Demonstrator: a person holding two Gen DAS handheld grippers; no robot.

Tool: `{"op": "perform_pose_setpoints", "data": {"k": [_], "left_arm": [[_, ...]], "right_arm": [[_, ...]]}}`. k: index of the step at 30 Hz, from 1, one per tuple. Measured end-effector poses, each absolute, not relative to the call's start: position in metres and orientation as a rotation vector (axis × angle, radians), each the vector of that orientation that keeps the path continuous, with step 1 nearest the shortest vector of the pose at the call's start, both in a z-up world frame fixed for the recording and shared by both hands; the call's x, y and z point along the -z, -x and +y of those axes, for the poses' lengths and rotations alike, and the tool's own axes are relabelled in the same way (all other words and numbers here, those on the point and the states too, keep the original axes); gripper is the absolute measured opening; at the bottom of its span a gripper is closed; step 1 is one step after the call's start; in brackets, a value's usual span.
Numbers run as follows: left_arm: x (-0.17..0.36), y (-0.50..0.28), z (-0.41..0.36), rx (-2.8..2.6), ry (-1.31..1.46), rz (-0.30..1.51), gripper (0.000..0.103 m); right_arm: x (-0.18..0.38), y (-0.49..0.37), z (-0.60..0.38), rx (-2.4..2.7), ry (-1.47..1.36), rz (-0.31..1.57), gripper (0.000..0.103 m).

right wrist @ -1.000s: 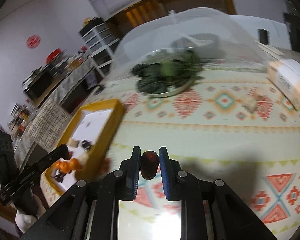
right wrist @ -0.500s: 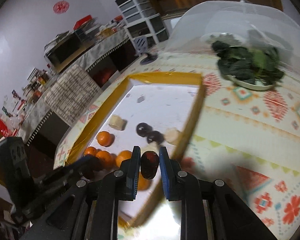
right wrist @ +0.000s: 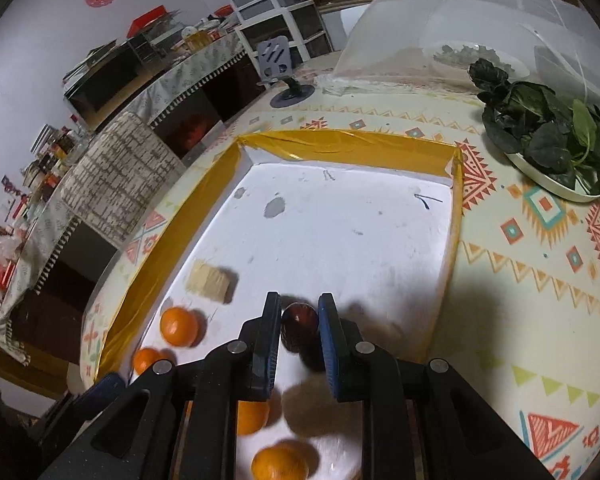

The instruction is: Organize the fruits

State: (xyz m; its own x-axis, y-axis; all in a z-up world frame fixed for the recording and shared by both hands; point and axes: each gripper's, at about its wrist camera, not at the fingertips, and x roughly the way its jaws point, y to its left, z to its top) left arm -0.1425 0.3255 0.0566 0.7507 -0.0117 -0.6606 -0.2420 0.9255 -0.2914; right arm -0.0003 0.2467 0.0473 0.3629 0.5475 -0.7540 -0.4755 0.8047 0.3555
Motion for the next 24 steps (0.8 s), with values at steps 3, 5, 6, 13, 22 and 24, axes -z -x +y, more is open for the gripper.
{"op": "perform_pose_setpoints", "data": {"k": [3, 5, 6, 13, 22, 24], "left_arm": [[-0.055, 0.14, 0.325, -0.129, 0.373, 0.721, 0.062], [-0.054, 0.14, 0.325, -0.125, 0.375, 0.725, 0.062], [-0.054, 0.139, 0.324, -0.127, 0.374, 0.727, 0.062], [-0.066, 0.145, 0.308, -0.161, 0.317, 0.702, 0.071], [-0.095, 0.168, 0.254, -0.249, 0.138, 0.625, 0.084], [-0.1, 0.172, 0.239, -0.265, 0.097, 0.61, 0.089]], "right_arm": [[-0.05, -0.004, 0.243, -0.661, -0.111, 0.989, 0.032], [-0.054, -0.004, 0.239, -0.661, -0.123, 0.974, 0.038], [-0.058, -0.003, 0.236, -0.66, -0.125, 0.965, 0.038], [-0.079, 0.016, 0.203, -0.652, -0.128, 0.912, 0.046], [-0.088, 0.053, 0.147, -0.611, -0.117, 0.863, 0.051], [-0.089, 0.06, 0.134, -0.602, -0.123, 0.857, 0.052]]}}
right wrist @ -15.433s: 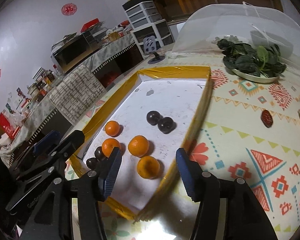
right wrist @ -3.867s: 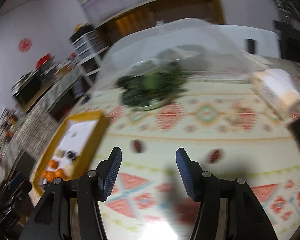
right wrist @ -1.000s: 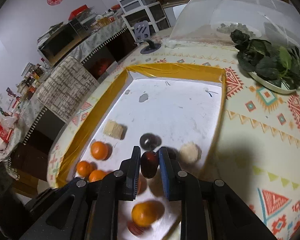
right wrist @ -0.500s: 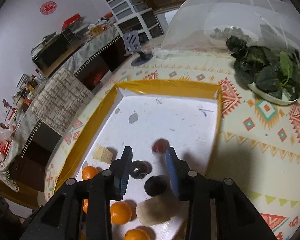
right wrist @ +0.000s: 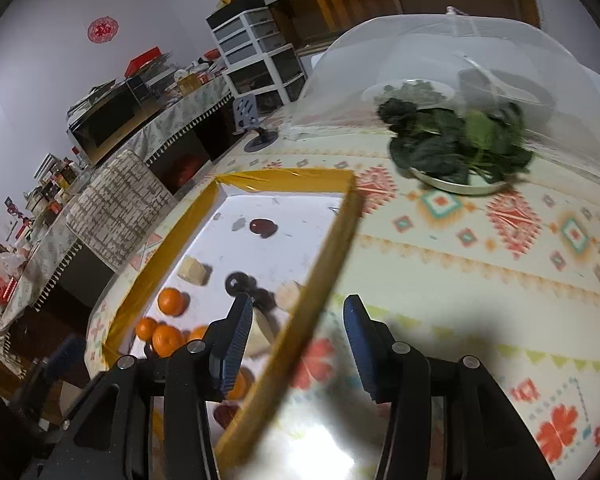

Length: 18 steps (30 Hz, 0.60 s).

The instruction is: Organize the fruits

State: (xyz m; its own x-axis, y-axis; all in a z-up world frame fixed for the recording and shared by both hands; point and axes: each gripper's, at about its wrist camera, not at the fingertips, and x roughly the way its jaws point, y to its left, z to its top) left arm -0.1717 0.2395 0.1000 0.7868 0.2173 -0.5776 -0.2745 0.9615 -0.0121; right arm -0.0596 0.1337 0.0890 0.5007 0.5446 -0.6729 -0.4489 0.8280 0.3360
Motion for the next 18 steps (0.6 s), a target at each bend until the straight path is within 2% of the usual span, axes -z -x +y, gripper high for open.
{"op": "perform_pose_setpoints", "data": {"k": [6, 18], "left_arm": [[-0.11, 0.179, 0.196, -0.256, 0.004, 0.593, 0.089], [-0.115, 0.185, 0.134, -0.205, -0.094, 0.596, 0.089]], "right_arm": [[-0.093, 0.076, 0.091, -0.577, -0.159, 0.83, 0.057], [-0.092, 0.095, 0.012, -0.506, -0.245, 0.797, 0.058]]}}
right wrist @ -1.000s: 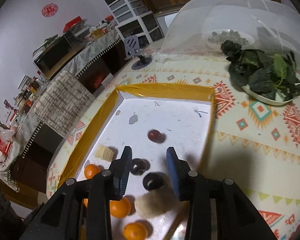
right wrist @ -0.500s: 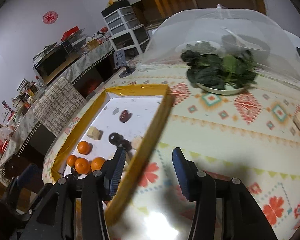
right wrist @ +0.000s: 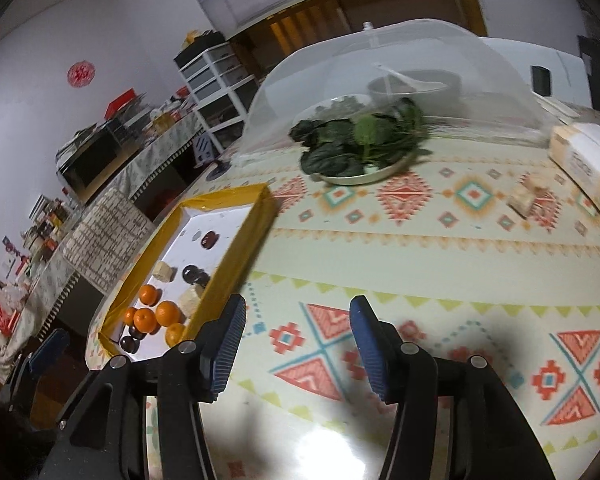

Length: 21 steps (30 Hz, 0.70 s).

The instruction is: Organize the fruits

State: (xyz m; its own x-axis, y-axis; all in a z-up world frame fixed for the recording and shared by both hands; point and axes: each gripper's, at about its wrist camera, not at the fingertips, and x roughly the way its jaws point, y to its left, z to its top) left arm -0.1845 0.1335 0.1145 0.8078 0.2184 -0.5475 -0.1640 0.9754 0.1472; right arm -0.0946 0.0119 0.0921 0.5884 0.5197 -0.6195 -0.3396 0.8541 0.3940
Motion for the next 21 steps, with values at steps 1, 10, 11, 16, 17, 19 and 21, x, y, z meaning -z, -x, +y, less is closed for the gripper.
{"op": "perform_pose_setpoints", "data": {"k": [1, 10, 11, 16, 17, 19, 21], "left_arm": [[-0.115, 0.185, 0.129, -0.201, -0.1, 0.597, 0.089], [-0.108, 0.177, 0.112, -0.161, -0.124, 0.631, 0.089], [-0.107, 0.176, 0.112, -0.148, -0.117, 0.638, 0.089], [-0.101, 0.166, 0.117, -0.051, -0.03, 0.686, 0.089], [-0.1, 0.165, 0.117, -0.043, -0.024, 0.685, 0.089], [-0.099, 0.161, 0.115, -0.013, -0.009, 0.681, 0.089], [-0.099, 0.158, 0.114, 0.022, 0.012, 0.681, 0.089]], "right_arm": [[-0.092, 0.095, 0.005, -0.497, -0.251, 0.793, 0.059], [-0.077, 0.088, -0.041, -0.425, -0.302, 0.811, 0.062], [-0.075, 0.086, -0.048, -0.413, -0.308, 0.812, 0.062], [-0.077, 0.073, -0.097, -0.308, -0.354, 0.783, 0.062], [-0.078, 0.07, -0.106, -0.287, -0.367, 0.777, 0.062], [-0.081, 0.062, -0.133, -0.229, -0.398, 0.76, 0.062], [-0.082, 0.054, -0.147, -0.195, -0.409, 0.754, 0.062]]}}
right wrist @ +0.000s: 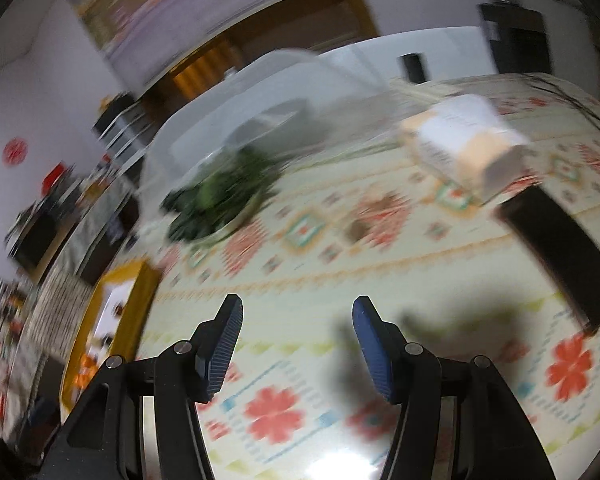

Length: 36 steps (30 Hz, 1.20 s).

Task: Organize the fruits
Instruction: 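Reach the right tool to the round beige block and grasp it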

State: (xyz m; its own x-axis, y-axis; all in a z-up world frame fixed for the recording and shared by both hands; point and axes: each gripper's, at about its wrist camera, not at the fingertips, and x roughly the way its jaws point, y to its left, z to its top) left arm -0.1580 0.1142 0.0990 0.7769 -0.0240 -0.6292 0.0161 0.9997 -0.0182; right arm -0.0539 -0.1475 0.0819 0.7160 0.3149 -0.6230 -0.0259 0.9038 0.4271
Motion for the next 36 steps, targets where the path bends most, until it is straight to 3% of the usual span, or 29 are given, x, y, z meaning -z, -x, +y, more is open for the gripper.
{"op": "perform_pose_setpoints", "data": {"k": [14, 25, 26, 29, 36], "left_arm": [[-0.079, 0.117, 0.123, 0.111, 0.095, 0.753, 0.089], [-0.067, 0.104, 0.133, 0.058, 0.083, 0.78, 0.089], [-0.066, 0.104, 0.133, 0.063, 0.084, 0.784, 0.089], [-0.064, 0.104, 0.132, 0.066, 0.078, 0.79, 0.089], [-0.064, 0.106, 0.134, 0.059, 0.087, 0.794, 0.089]], "right_arm": [[-0.046, -0.047, -0.145, -0.149, -0.373, 0.858, 0.062], [-0.027, -0.077, -0.124, -0.118, -0.289, 0.896, 0.061], [-0.027, -0.077, -0.123, -0.117, -0.288, 0.895, 0.06], [-0.026, -0.079, -0.12, -0.115, -0.272, 0.9, 0.04], [-0.03, -0.067, -0.11, -0.155, -0.258, 0.9, 0.036]]}}
